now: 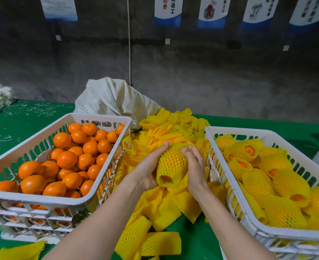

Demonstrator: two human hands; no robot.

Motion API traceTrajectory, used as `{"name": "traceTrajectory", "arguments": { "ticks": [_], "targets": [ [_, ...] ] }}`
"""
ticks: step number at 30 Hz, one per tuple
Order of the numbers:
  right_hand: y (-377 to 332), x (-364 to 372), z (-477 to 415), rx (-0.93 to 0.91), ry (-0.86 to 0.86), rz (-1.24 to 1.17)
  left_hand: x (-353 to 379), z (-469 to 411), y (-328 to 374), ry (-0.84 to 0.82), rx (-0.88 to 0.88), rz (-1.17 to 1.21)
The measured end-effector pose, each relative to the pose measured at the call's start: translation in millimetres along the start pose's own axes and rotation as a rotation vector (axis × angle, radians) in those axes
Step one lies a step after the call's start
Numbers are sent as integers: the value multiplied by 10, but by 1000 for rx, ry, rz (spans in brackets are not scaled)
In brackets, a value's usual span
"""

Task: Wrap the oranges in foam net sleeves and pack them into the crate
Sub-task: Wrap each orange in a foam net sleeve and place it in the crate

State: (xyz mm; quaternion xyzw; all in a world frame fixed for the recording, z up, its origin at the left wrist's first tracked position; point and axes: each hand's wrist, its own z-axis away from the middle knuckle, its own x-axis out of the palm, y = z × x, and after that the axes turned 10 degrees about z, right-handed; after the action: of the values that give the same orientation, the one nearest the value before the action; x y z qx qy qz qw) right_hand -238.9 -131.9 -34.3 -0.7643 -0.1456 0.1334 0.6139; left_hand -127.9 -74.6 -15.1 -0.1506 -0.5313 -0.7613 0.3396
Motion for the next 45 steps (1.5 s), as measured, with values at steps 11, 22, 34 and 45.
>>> {"name": "traceTrajectory", "arguments": {
  "ticks": [11,22,34,45],
  "targets": [
    [-41,-123,-108,52,-8,188,120,-66,-168,59,204,-227],
    [-7,-329,275,-290,-171,398,381,-166,-234,162,276,160],
    [23,-1399,-17,-238,140,352,1129,-513,-935,111,580,-210],
    [150,-2581,-1104,-97,551,784,1643,-1314,-1330,-52,645,-1617]
  ]
}}
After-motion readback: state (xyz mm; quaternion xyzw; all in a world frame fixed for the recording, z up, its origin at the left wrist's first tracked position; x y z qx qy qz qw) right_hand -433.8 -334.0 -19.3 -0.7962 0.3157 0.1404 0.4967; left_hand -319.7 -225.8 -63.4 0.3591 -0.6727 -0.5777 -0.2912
